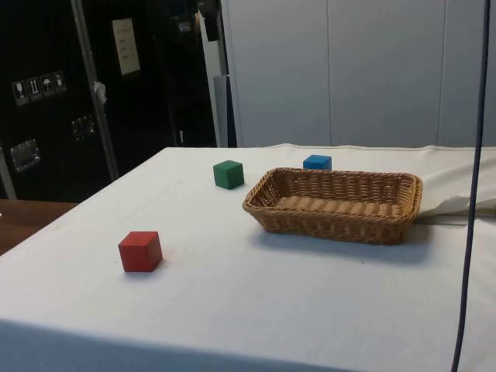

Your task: Pick up the blue cube and place it into the basket.

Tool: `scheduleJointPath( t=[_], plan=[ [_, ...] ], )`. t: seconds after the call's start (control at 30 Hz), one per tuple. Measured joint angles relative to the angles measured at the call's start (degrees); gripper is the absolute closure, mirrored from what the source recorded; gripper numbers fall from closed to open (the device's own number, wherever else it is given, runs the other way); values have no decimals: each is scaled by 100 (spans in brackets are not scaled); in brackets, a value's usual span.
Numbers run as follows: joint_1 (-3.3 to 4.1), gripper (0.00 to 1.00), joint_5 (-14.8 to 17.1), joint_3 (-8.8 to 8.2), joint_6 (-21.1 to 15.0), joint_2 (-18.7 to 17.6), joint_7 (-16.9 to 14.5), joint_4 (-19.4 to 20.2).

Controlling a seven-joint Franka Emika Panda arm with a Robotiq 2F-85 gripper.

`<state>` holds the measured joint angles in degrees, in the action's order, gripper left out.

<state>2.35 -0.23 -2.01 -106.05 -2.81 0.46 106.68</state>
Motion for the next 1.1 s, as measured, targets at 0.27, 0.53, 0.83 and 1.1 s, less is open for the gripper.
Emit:
scheduleJointPath(
  t=[0.27, 0.53, 0.83, 1.1],
  plan=[
    [-11, 0, -86, 23, 0, 0, 92, 0],
    [-29, 0, -149, -92, 6, 80, 6, 109],
    [-57, 0, -264, -183, -126, 487, -63, 584],
    [-63, 0, -413, -241, -355, 900, -80, 1083]
  ],
)
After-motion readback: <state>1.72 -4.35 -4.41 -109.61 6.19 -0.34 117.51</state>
